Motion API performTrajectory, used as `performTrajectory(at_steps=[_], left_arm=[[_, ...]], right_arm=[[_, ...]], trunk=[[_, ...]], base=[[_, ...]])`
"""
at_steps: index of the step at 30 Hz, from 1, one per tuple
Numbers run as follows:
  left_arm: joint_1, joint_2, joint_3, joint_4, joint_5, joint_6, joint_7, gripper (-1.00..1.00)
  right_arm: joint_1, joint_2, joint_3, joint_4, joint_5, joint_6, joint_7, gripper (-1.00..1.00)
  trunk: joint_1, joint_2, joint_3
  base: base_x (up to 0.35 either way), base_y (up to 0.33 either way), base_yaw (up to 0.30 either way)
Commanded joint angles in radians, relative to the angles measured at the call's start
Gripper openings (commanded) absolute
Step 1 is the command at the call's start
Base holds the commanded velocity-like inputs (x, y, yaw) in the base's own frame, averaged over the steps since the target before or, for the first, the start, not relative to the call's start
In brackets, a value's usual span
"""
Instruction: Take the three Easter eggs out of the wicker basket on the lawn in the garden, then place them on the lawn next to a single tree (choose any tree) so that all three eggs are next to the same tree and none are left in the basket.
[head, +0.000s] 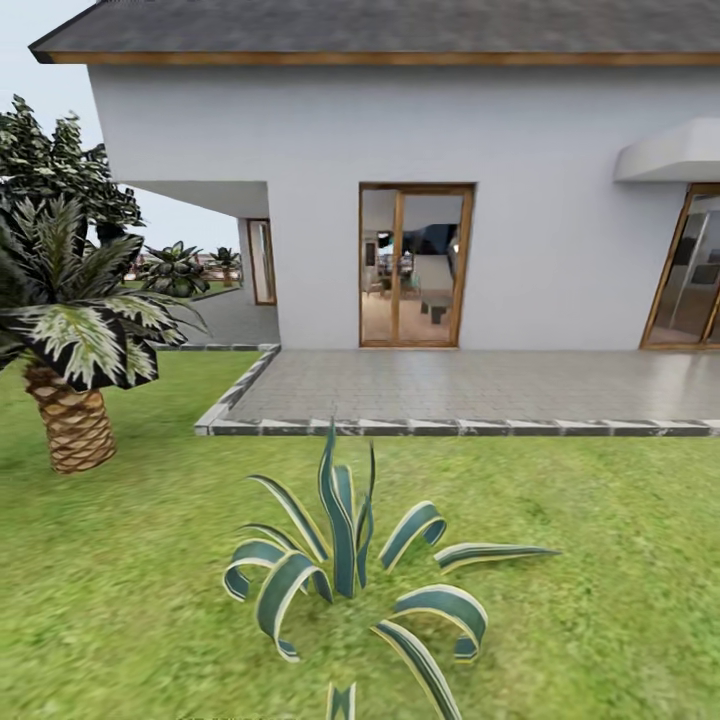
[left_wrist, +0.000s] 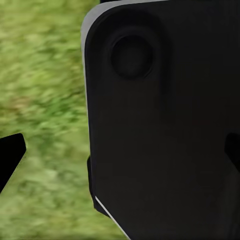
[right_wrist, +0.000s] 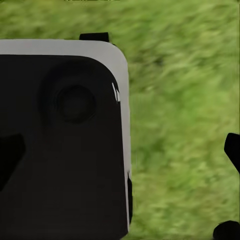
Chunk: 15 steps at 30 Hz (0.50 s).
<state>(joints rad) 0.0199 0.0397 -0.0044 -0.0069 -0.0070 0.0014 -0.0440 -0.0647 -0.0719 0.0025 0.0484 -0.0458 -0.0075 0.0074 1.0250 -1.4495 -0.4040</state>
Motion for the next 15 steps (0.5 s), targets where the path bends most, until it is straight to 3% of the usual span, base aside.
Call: performTrajectory(at_steps=[1,15], left_arm=[[0.000,0.000,0.000,-0.001,-0.001,0.000,-0.004,1.00],[0.000,0.000,0.001,-0.001,-0.001,0.000,-0.003,1.00]], right_arm=[[-0.001,0.000,0.001,0.002,-0.005,-0.001,0.001,1.00],[-0.001,0.000,0.001,0.002,-0.003,0.000,0.000,1.00]], trunk=[[0.000,-0.001,-0.001],[0.000,-0.001,-0.001]], base=[[0.000,0.319,0.193],[0.000,0.319,0.243]])
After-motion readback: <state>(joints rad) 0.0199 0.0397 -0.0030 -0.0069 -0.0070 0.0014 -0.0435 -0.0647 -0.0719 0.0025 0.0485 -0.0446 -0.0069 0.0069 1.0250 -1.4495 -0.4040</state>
